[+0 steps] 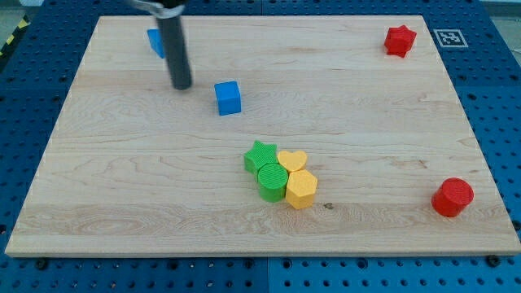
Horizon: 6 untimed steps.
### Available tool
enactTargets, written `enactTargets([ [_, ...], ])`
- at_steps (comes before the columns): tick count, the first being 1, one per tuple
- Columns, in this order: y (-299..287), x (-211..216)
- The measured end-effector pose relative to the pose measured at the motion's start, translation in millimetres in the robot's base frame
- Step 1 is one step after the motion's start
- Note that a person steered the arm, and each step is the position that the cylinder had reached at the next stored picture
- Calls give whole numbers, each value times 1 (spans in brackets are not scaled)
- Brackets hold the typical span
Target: Move the blue triangle to the top left of the blue cube
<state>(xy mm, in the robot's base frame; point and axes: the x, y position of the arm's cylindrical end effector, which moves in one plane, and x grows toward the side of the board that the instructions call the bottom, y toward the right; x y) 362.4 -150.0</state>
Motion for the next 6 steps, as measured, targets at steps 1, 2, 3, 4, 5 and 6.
enactTargets([
  [1,-62,-24],
  [2,-95,-88],
  [3,-64,-116],
  [4,22,-83],
  [5,105,-22],
  [6,120,-5],
])
